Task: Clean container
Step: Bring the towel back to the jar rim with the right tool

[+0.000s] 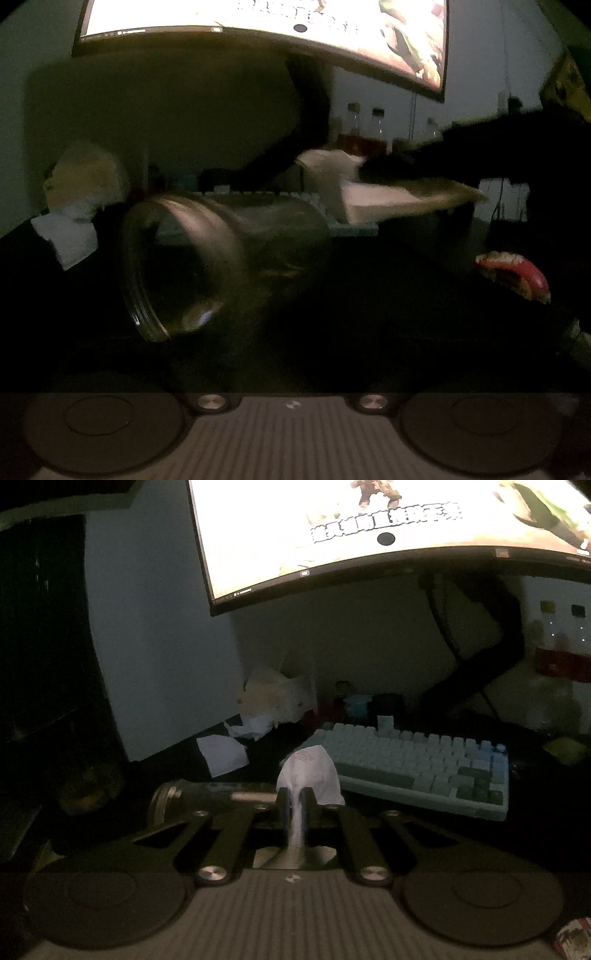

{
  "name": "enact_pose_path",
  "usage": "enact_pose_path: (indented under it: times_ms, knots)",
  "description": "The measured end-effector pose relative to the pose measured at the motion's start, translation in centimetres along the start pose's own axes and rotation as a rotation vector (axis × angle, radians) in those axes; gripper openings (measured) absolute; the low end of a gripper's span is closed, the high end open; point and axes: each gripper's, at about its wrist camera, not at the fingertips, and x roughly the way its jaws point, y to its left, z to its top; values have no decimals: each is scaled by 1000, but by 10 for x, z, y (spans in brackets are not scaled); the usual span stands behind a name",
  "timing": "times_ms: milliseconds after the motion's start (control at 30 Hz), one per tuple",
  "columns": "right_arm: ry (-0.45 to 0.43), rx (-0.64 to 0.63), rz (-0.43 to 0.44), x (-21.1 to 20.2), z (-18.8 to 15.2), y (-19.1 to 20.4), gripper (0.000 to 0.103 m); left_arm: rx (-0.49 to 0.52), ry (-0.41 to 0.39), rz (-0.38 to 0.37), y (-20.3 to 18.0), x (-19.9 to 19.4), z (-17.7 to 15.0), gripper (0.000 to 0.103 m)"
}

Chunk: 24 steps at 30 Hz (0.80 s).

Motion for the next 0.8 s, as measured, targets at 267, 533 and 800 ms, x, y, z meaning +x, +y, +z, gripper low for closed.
enact_pose_path:
  times_ms: [267,533,800]
  knots:
    - [-39,31,34,-18,-3,-6,8,-207,-71,-182,7,-24,16,7]
    - [2,8,86,-3,-9,6,8,-73,-4,-118,-16,-26,0,65]
    - [64,-16,86,25,-18,14,8,8,13,-45,-24,-16,-15,68]
